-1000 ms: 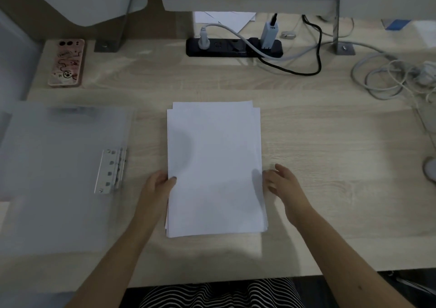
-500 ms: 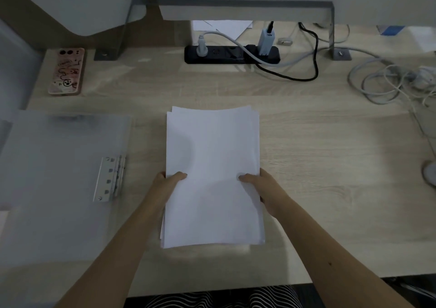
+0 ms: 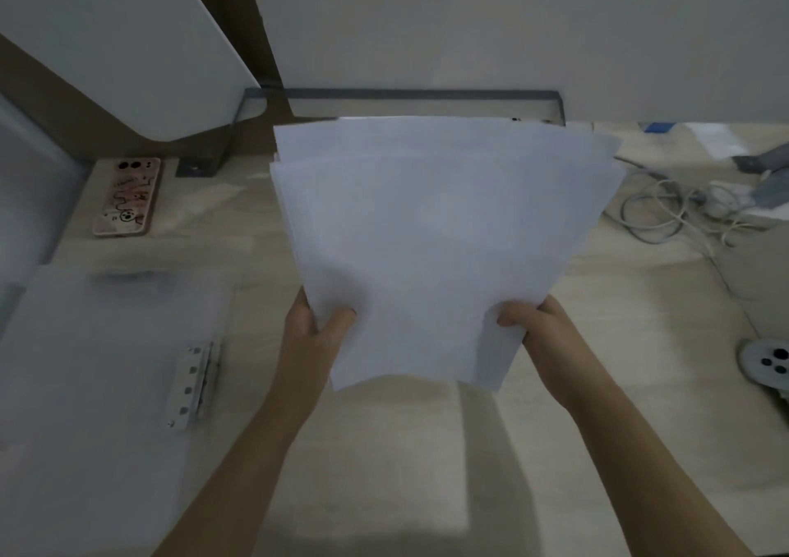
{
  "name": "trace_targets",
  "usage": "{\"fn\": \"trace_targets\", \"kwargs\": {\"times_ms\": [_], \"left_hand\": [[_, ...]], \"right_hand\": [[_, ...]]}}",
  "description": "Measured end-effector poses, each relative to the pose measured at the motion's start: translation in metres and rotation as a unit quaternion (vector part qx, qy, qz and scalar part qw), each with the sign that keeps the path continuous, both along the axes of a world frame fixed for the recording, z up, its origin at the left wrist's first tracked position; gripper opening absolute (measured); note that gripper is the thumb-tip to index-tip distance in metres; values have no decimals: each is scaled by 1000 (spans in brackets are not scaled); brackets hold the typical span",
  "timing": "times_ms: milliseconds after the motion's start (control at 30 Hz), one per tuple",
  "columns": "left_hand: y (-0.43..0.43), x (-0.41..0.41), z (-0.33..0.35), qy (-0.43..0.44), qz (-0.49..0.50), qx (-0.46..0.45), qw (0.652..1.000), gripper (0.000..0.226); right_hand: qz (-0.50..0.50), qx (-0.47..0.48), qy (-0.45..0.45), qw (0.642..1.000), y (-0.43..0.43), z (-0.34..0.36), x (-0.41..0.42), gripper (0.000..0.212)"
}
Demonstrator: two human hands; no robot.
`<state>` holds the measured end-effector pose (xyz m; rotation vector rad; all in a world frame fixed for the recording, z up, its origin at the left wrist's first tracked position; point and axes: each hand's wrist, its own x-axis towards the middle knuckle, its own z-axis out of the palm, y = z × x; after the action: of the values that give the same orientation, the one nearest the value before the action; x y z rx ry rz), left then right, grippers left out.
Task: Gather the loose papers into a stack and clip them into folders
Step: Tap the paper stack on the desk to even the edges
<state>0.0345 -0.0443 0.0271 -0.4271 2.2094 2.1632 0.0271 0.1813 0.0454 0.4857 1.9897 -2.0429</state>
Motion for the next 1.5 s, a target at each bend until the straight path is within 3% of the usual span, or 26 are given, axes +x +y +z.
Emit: {"fn": "trace_targets", "kwargs": {"times_ms": [100, 233, 433, 533, 667, 733, 800, 967, 1100, 1233, 1300, 1367, 1500], "left_hand": [[6, -5, 3, 23, -8, -8, 1000, 45], [10, -3, 19, 76, 14, 6, 997, 30], [2, 9, 37, 132, -3, 25, 991, 42], [4, 9, 59, 169, 11, 34, 985, 33], [17, -2, 81, 207, 75, 6, 975, 23], [20, -5, 81, 190, 113, 5, 975, 13], [20, -7, 79, 183, 113, 2, 977, 1], [18, -5, 81, 207, 73, -14, 976, 9], [12, -6, 81, 207, 47, 2, 977, 7], [8, -3, 64, 165, 2, 17, 986, 61], [10, -3, 49, 115, 15, 13, 993, 85], [12, -7, 44, 95, 11, 28, 995, 77], [9, -8, 59, 134, -7, 19, 991, 54]], "right_hand": [[-8, 9, 21, 1000, 3, 8, -4, 27], [-5, -2, 77, 997, 8, 18, -1, 32], [49, 4, 130, 990, 17, 33, 12, 34], [42, 9, 154, 987, 15, 47, 14, 38], [-36, 45, 178, 982, 2, 59, 12, 68], [-82, 33, 174, 981, -6, 63, 11, 58], [-119, 20, 169, 978, -11, 65, 10, 34], [-131, 20, 161, 978, -9, 66, 6, 18], [-100, 20, 173, 980, -3, 62, 4, 23], [-23, 27, 173, 984, 7, 48, 5, 51], [-9, 23, 156, 987, 4, 40, 7, 34], [-19, 7, 155, 988, -2, 37, 8, 21], [-52, -20, 204, 977, 2, 44, 10, 37]]}}
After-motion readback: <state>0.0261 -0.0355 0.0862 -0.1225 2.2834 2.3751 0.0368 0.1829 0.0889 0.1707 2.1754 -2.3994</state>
